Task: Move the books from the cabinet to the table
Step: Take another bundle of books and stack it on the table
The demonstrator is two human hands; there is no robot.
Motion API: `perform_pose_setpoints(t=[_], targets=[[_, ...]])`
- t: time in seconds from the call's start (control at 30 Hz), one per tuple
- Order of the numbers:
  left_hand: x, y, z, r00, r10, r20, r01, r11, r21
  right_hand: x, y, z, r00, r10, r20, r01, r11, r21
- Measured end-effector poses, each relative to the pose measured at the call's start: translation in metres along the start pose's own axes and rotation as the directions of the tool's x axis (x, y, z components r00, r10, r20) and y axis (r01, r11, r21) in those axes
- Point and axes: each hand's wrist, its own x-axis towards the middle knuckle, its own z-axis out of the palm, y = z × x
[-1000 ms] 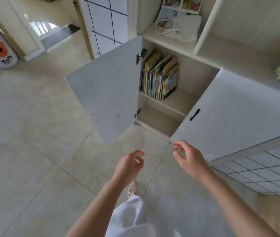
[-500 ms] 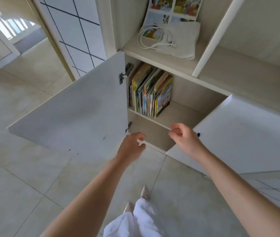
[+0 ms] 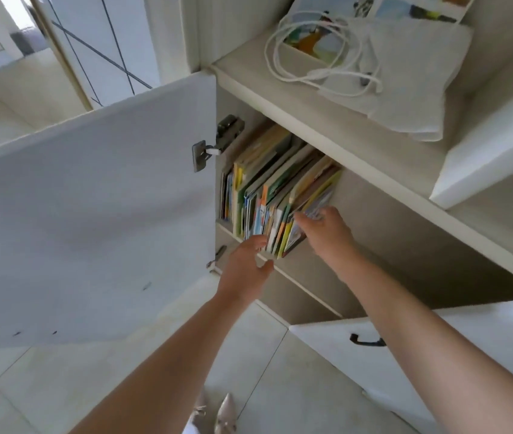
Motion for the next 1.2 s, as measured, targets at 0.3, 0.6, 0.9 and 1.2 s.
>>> perform_pose_setpoints(t=[0.3, 0.6, 0.9, 1.2], targets=[[0.052, -0.012, 0.052, 0.986, 0.117, -0.118, -0.121, 0.993, -0.020, 0.095, -0.028, 0.014, 0.928, 0.351, 0.127, -0.372, 0.892, 0.257], [0.062, -0.020, 0.070, 0.965, 0.064, -0.253, -0.109, 0.979, -0.172, 0.112, -0.023, 0.018, 0.919, 0.356, 0.170, -0.380, 0.914, 0.140], [0.066, -0.018, 0.083, 0.948, 0.046, -0.316, -0.120, 0.968, -0.219, 0.116, -0.007, 0.014, 0.925, 0.369, 0.089, -0.375, 0.925, 0.065], [0.071, -0.033, 0.088, 0.919, 0.159, -0.361, -0.199, 0.977, -0.075, 0.118, -0.006, 0.012, 0.914, 0.389, 0.119, -0.396, 0.918, 0.040]])
